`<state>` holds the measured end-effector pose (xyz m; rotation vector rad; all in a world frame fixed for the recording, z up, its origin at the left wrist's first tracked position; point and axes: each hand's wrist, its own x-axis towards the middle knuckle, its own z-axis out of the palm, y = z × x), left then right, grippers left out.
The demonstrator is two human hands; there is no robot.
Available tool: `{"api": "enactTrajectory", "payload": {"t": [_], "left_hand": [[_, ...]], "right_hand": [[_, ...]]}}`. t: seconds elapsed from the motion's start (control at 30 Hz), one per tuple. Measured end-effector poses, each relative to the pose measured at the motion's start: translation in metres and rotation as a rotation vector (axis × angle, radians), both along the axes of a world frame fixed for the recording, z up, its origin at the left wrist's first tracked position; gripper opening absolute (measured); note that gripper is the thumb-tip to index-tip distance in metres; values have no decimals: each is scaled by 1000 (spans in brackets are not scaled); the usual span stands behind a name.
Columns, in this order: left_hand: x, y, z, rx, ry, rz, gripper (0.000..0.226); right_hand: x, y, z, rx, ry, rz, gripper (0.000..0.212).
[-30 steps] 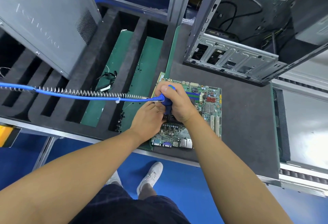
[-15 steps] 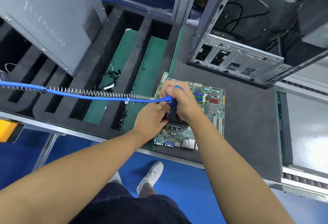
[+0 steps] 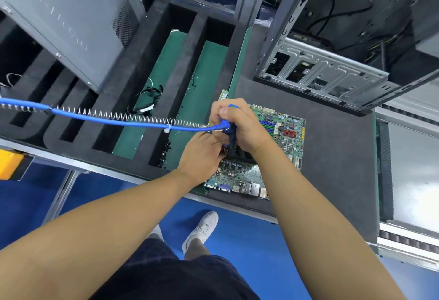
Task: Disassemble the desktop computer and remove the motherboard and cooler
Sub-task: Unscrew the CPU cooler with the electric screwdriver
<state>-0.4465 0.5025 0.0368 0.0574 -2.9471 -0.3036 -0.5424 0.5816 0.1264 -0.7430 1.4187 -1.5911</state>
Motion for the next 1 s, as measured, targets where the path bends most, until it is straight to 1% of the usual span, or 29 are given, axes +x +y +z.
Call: {"api": "enactTrajectory", "payload": {"t": [0.1,0.27,0.33,0.4,0.5,0.57,0.67,0.73,0.9,1.0], "left_hand": [[3,0,-6,15,15,-24,30],[3,0,-7,49,-4,-38,26],[3,-2,-10,76,-28,-53,20],[4,-3,-12,101,-50,-51,19],[4,-5,-13,130,-34,-44,19],[5,-6,-14,204,9,-19,18],[8,-6,-12,439,40,73,18],[9,-6,-11,538,44,114,18],[14,-5,-9,652,42,172,17],[16,-5,-6,699,42,165,16]], "right_hand": [[-2,2,-4,-9,-3,13,22],[-3,3,-7,-27,-9,24,22],[-5,3,-9,-29,-34,-3,23],[-5,3,-10,-27,-39,-43,24],[-3,-1,-9,-44,-24,-85,27],[-2,-3,-9,-45,-30,-91,27],[0,-3,-8,-34,-59,-103,28],[0,-3,-7,-35,-69,-109,29],[1,-4,-9,-33,-60,-107,28],[0,-2,-11,-37,-48,-142,26]]}}
